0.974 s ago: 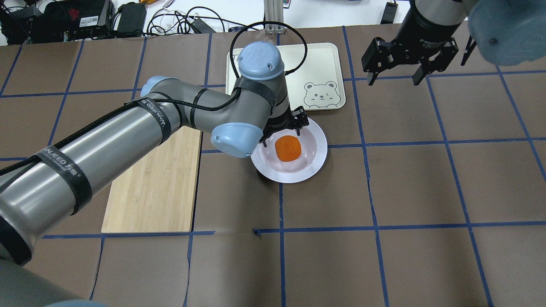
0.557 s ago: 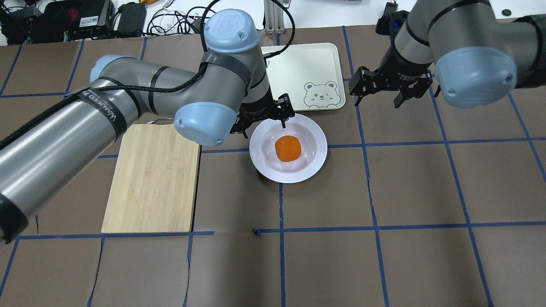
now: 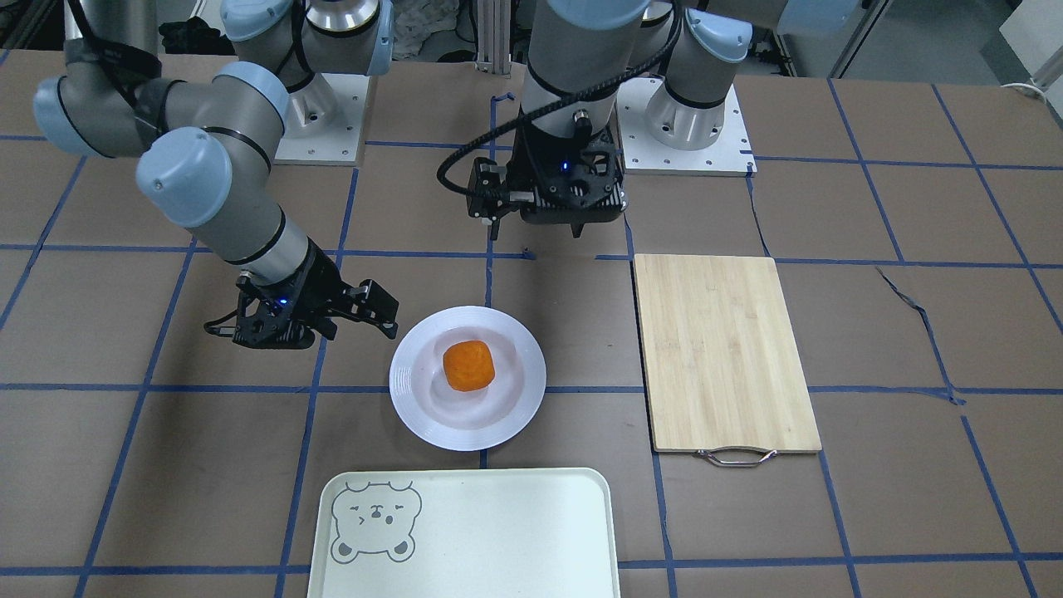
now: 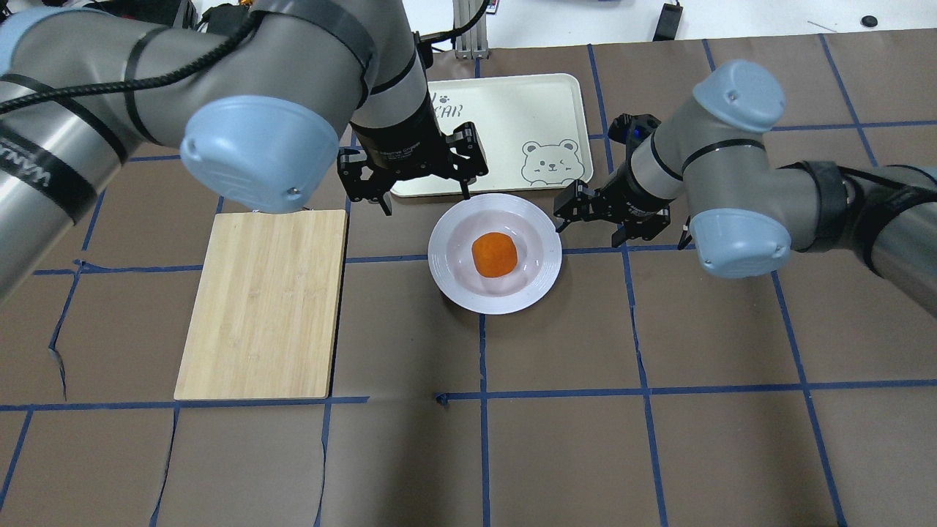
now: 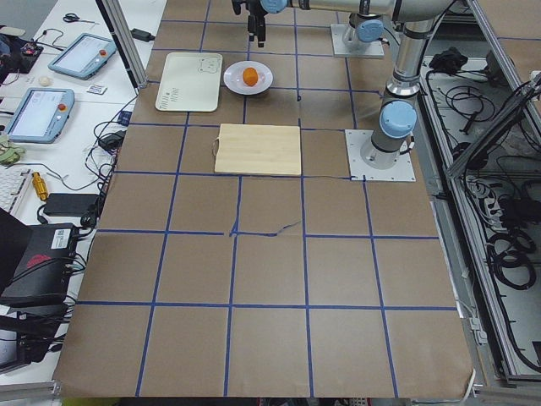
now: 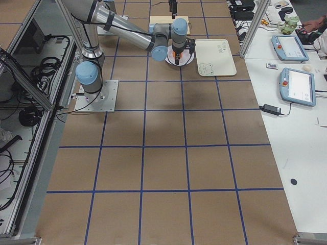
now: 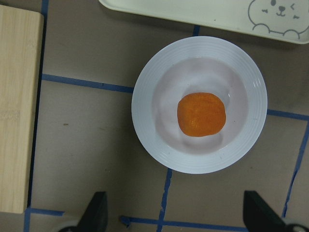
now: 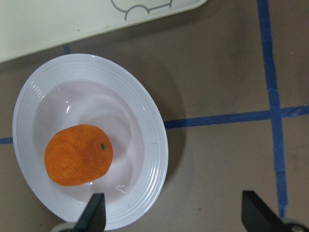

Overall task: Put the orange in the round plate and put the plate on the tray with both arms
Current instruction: 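Raise the left gripper away while the right gripper reaches toward the plate rim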

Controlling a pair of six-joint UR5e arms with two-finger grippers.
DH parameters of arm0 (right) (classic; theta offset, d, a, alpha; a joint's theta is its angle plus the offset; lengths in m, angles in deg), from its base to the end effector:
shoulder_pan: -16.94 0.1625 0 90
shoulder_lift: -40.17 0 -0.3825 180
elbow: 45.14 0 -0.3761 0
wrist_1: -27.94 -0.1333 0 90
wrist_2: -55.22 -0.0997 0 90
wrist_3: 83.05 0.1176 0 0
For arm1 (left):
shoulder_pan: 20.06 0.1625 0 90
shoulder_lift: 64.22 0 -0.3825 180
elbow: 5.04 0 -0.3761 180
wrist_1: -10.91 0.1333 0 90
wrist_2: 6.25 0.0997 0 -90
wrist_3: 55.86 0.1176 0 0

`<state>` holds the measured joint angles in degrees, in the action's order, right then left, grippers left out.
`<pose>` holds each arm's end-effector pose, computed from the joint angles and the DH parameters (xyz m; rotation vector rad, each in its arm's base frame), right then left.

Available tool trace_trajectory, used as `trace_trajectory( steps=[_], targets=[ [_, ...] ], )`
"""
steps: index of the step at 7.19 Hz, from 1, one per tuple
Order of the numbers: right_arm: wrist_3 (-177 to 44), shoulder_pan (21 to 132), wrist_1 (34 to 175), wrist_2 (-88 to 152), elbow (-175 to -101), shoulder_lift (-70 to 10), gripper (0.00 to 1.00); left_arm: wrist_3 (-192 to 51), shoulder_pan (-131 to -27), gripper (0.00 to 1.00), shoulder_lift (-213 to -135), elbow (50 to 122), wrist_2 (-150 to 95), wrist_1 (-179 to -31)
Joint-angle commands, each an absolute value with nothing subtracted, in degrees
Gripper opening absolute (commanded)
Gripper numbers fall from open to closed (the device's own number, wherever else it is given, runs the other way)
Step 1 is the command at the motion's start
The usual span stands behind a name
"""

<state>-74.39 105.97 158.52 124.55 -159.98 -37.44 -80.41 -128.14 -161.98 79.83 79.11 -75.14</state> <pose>0.1665 -0.4904 0.2045 0.2184 2.7689 -0.0471 -0.3002 -0.4592 0.4094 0.1711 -3.0530 -0.0122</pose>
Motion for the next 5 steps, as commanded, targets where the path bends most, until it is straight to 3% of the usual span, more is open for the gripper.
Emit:
trace_trajectory(
  steps=[1, 5],
  targets=[
    [-68.24, 107.28, 168.62, 123.16, -163.08, -32.28, 1.00, -75.23, -127.56, 1.00, -160.29, 76.34, 79.62, -81.28],
    [-67.84, 109.57, 171.03, 121.60, -163.26, -29.01, 0.95, -58.45, -115.55, 1.00, -159.50, 80.12, 79.62, -80.32]
  ],
)
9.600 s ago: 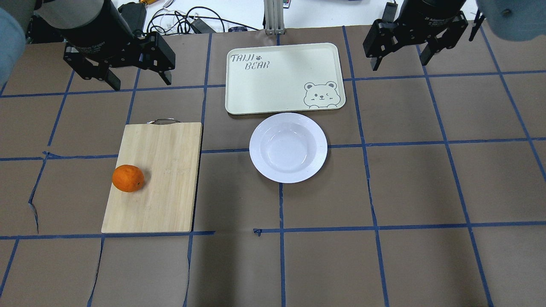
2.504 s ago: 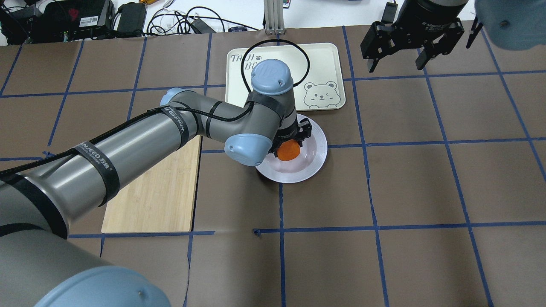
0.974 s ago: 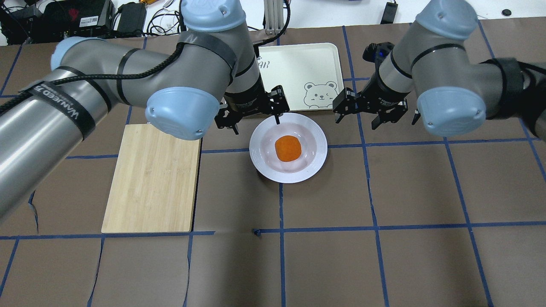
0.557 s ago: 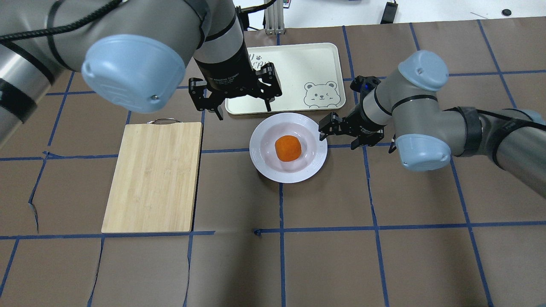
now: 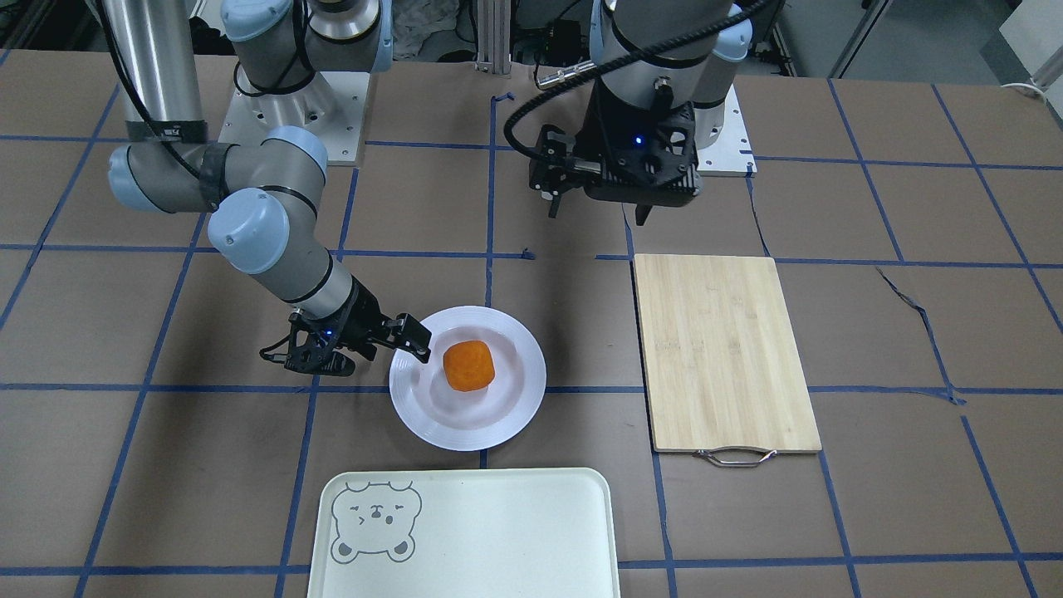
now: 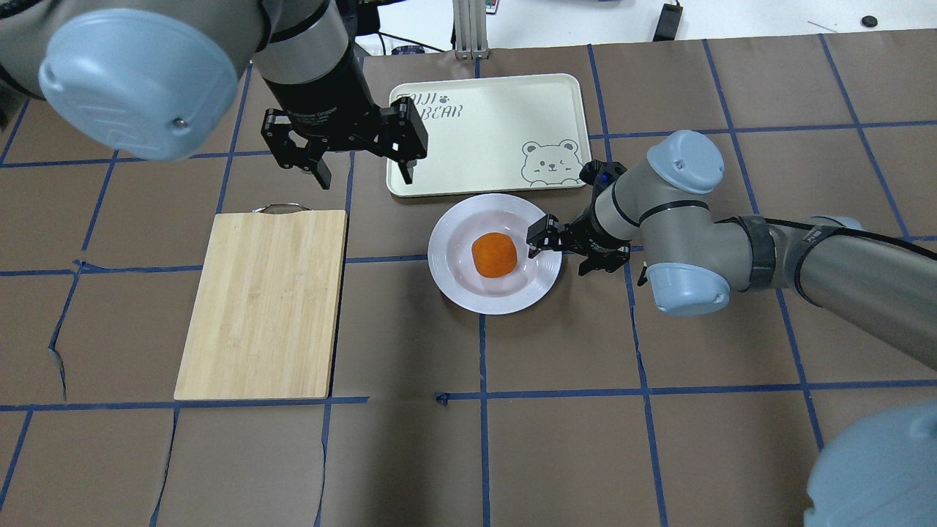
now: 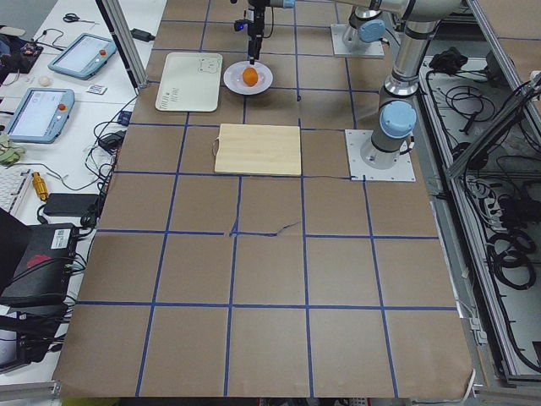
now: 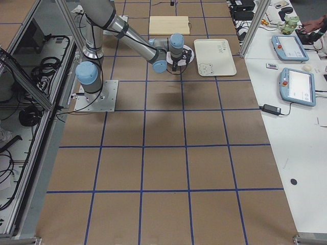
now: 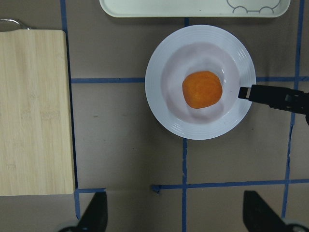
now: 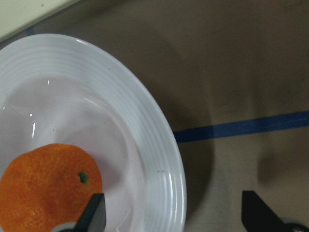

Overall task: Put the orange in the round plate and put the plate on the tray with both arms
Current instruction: 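Raise the left gripper away while the right gripper reaches toward the plate rim, then grip the plate rim nearest the right gripper while the left arm retracts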

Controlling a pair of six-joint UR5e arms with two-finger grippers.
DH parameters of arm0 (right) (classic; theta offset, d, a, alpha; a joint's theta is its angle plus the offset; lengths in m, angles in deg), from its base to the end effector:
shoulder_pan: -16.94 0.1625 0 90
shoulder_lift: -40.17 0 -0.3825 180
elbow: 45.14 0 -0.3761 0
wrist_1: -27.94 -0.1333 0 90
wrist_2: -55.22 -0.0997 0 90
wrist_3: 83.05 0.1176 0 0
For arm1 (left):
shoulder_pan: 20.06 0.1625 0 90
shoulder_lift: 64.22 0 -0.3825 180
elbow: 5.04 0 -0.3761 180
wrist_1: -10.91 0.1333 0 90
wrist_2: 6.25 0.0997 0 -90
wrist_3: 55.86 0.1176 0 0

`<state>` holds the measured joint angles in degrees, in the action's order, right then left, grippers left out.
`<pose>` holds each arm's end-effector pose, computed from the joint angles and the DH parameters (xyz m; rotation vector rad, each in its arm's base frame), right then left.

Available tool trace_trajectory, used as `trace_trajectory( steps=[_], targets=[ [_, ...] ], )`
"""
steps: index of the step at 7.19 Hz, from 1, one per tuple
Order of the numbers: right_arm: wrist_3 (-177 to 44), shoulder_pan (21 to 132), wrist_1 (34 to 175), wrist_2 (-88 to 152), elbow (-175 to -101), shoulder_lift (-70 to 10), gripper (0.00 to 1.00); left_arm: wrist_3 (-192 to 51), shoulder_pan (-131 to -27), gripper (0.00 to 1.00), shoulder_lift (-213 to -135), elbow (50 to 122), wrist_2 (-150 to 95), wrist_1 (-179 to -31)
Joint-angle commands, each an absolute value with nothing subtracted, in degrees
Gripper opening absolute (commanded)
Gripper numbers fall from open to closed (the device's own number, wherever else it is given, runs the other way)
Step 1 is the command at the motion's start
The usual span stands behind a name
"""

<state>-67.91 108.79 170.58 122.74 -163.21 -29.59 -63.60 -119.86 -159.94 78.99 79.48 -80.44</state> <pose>0.1940 -0.4841 0.1397 0.2969 2.7265 -0.0220 -0.2271 -0.4800 0.4256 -0.0541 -3.0700 -0.0466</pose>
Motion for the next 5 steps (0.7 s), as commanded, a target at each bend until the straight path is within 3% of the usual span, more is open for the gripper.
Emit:
trace_trajectory(
  steps=[1, 2, 5],
  targets=[
    [-67.75, 110.10, 171.03, 120.01, -163.26, -28.65, 0.89, -55.54, -112.29, 1.00, -159.15, 80.74, 79.71, -79.97],
    [-67.75, 110.10, 170.94, 120.09, -163.26, -28.39, 0.89, -55.25, -109.91, 1.00, -158.89, 81.00, 80.93, -79.54],
    [-67.84, 110.10, 170.94, 121.05, -163.26, -27.51, 0.63, -55.95, -109.97, 1.00, -157.30, 80.13, 85.42, -78.21]
  ],
)
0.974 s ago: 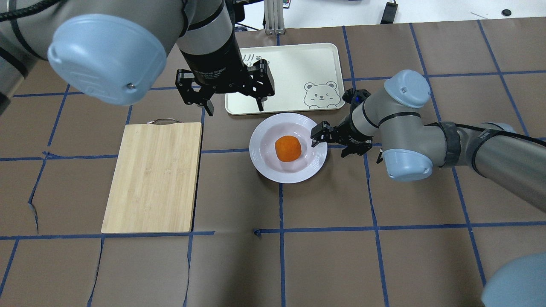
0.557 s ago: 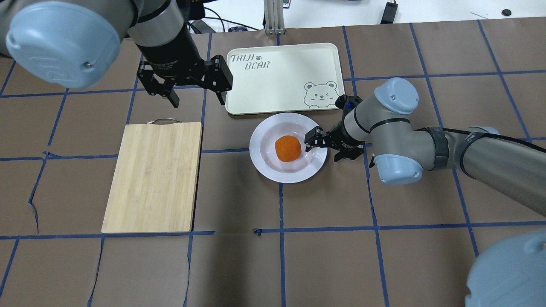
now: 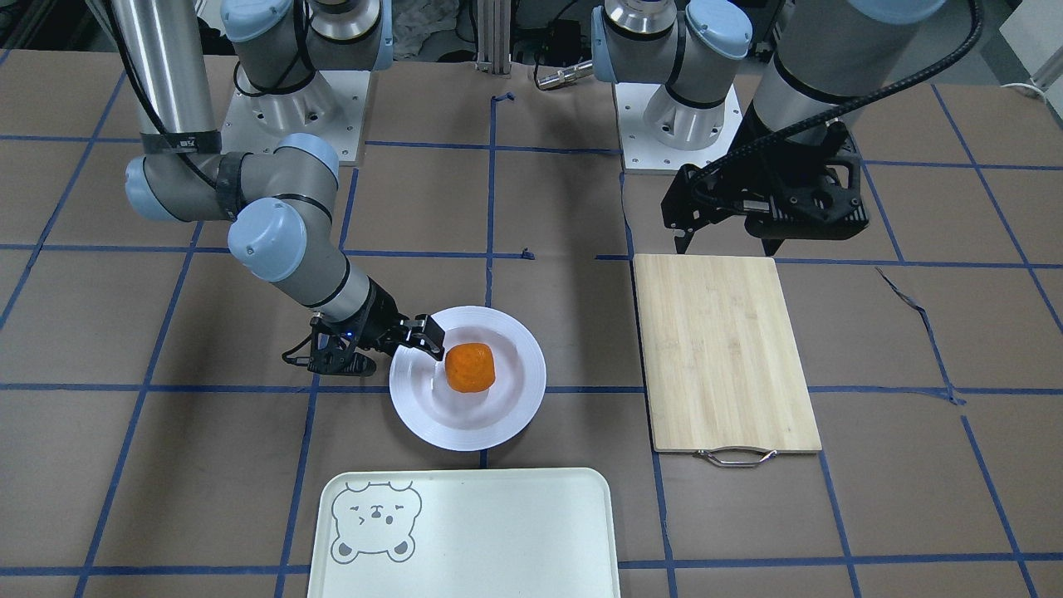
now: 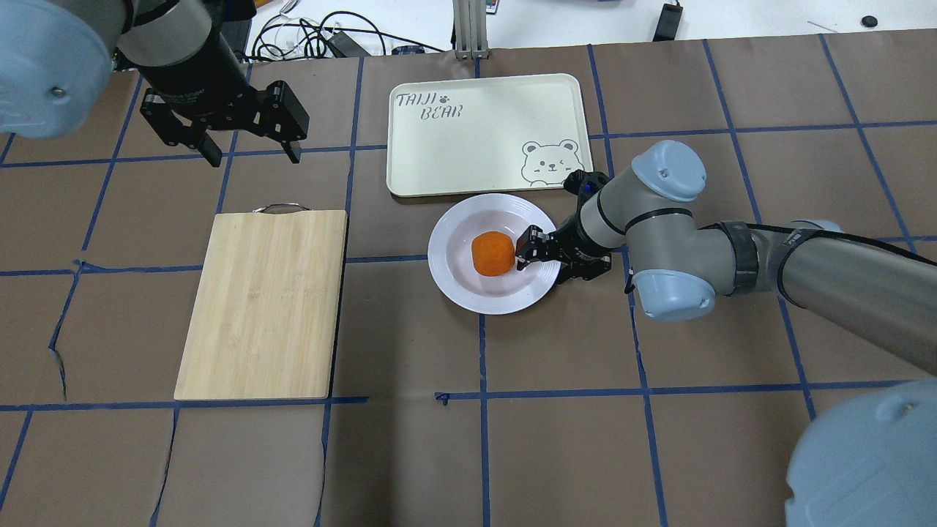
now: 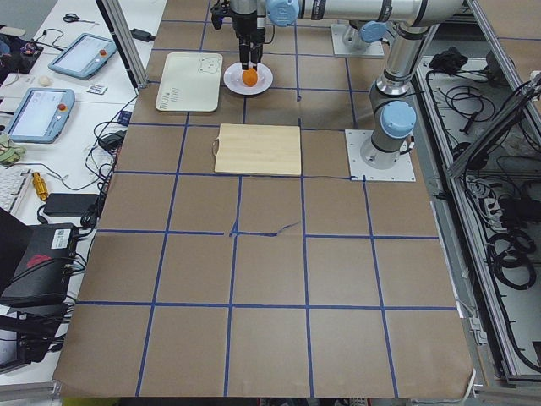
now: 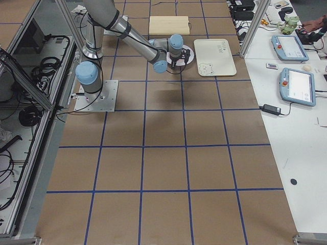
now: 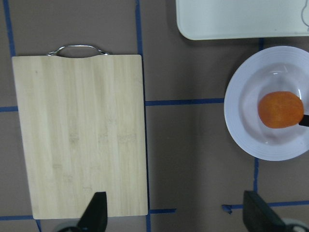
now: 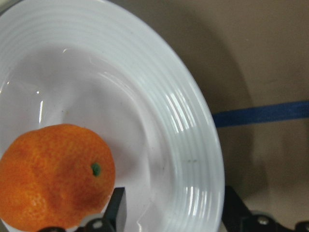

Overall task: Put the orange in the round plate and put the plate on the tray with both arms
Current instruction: 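Grip the plate rim nearest the right gripper while the left arm retracts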

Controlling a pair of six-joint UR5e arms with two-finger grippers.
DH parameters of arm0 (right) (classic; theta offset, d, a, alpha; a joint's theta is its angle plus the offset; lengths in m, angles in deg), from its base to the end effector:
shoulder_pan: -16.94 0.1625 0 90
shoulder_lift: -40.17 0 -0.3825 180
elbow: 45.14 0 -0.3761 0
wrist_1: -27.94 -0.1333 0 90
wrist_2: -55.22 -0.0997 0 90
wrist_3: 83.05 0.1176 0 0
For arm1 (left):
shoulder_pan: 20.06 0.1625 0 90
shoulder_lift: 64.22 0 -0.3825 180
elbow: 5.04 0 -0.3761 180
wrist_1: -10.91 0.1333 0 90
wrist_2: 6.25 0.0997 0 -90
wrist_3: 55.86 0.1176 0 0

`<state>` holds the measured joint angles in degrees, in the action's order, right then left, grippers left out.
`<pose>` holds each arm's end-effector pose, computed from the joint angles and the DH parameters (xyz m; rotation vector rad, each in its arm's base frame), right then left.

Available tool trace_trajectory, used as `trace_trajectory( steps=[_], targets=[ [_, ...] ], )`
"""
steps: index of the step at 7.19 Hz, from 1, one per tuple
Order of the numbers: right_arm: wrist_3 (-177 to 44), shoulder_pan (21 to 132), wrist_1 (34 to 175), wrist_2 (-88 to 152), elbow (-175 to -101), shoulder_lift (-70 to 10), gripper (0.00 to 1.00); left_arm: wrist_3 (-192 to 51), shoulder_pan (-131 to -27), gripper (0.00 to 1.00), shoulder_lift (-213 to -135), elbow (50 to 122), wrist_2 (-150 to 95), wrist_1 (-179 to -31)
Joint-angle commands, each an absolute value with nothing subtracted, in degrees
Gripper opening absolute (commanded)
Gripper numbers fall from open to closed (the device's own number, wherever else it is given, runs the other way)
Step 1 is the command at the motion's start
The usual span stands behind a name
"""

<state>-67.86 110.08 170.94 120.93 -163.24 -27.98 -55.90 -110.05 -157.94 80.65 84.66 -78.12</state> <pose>0.2082 -0.4789 0.1279 0.2695 2.7013 0.0217 -0.1313 -0.5038 0.4332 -0.0017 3.1254 -0.0426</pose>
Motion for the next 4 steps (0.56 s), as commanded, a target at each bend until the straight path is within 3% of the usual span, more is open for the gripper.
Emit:
trace_trajectory(
  steps=[1, 2, 3, 4],
  targets=[
    [-67.67, 110.10, 170.94, 120.79, -163.17, -27.33, 0.49, -55.25, -109.97, 1.00, -157.30, 80.82, 85.34, -78.21],
    [-65.40, 110.10, 171.03, 120.88, -163.00, -27.42, 0.23, -55.16, -109.97, 1.00, -157.65, 80.83, 85.33, -78.39],
    [-62.94, 110.10, 170.94, 120.96, -162.82, -27.51, 0.10, -55.25, -109.36, 1.00, -158.17, 79.70, 85.33, -78.48],
    [-62.05, 110.10, 170.94, 120.97, -162.56, -27.68, 0.05, -55.42, -109.27, 1.00, -157.83, 79.69, 85.16, -78.30]
  ],
)
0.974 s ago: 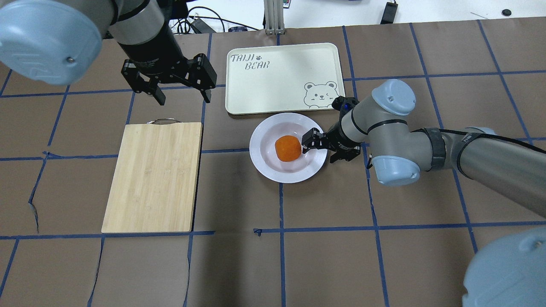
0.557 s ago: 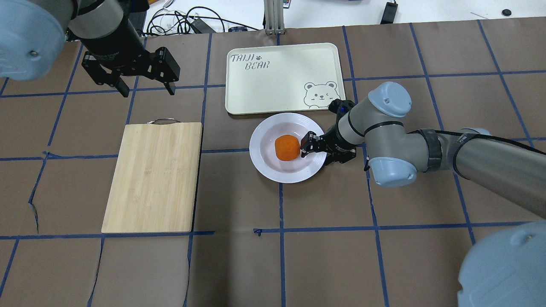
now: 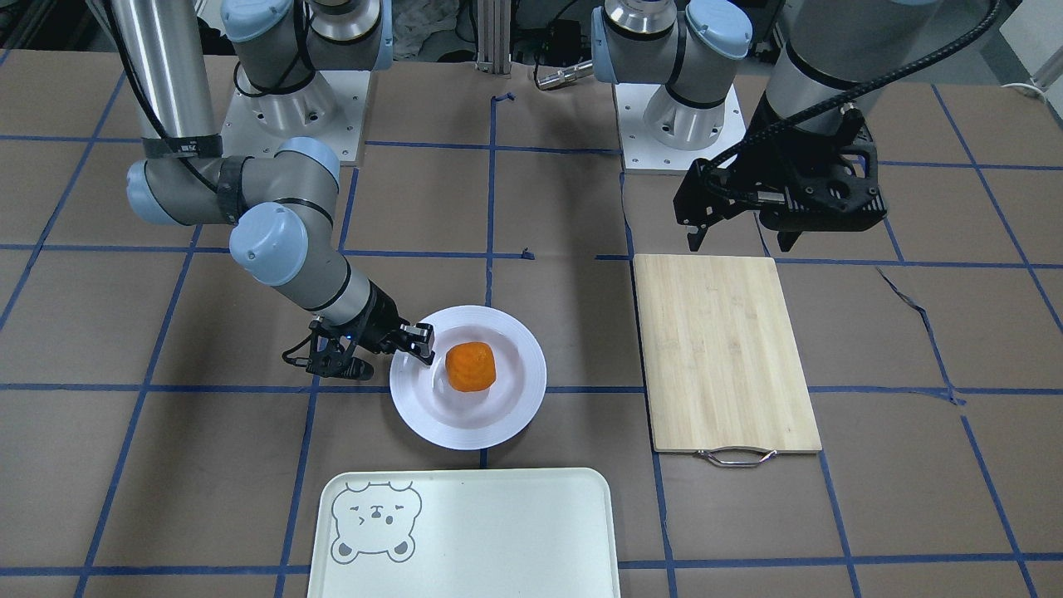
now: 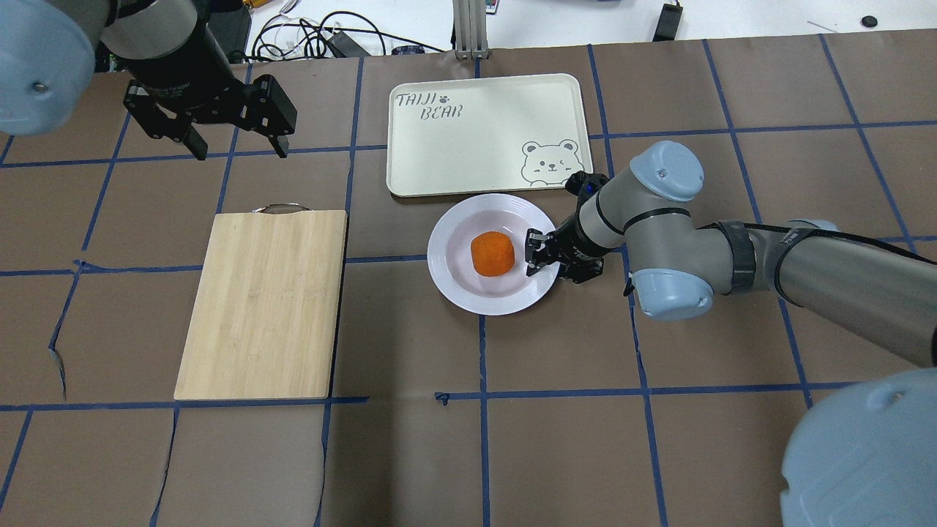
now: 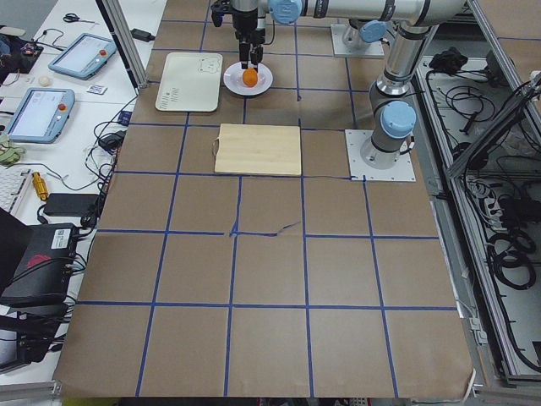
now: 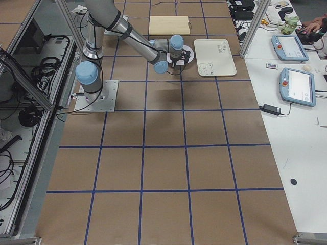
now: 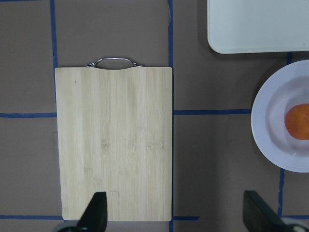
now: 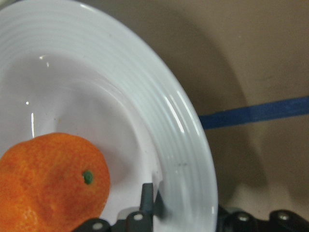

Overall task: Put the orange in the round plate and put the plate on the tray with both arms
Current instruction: 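Grip the plate rim nearest the right gripper while the left arm retracts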

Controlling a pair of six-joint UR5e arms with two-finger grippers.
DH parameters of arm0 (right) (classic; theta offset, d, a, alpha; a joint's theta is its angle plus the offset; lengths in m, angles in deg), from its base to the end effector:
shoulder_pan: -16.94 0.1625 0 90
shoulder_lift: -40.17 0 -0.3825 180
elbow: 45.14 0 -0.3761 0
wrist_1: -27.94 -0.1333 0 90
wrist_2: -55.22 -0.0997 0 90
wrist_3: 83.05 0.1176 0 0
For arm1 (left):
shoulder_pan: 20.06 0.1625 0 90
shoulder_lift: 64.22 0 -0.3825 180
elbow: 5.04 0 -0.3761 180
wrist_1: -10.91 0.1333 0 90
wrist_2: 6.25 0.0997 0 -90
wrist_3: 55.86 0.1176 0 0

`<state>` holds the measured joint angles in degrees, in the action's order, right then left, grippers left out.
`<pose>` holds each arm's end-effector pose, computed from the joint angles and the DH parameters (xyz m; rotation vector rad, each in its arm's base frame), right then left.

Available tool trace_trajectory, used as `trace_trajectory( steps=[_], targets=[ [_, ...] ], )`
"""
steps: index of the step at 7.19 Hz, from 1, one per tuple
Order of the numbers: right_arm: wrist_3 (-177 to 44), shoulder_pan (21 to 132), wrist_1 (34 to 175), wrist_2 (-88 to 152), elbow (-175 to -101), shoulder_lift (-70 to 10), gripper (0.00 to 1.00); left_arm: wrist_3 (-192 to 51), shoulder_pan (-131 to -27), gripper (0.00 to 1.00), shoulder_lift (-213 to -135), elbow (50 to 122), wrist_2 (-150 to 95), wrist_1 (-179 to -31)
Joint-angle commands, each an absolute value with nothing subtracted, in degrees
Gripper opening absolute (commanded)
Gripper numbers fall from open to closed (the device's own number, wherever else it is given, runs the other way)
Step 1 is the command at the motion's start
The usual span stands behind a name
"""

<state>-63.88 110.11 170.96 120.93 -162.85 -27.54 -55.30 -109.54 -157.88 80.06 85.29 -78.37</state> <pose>0.2086 -0.4812 0.1265 0.3627 2.6911 0.0430 -0.1256 -0.5053 0.4383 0.0004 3.1139 -0.0529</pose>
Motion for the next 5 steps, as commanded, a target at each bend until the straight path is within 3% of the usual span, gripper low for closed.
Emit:
trace_trajectory(
  steps=[1, 5],
  targets=[
    [-61.26, 110.10, 170.94, 120.88, -162.38, -27.86, 0.03, -55.25, -109.18, 1.00, -157.83, 79.60, 85.33, -78.30],
    [-58.02, 110.10, 170.07, 120.35, -158.35, -27.77, 0.02, -54.81, -109.27, 1.00, -157.30, 79.78, 85.16, -77.95]
  ],
)
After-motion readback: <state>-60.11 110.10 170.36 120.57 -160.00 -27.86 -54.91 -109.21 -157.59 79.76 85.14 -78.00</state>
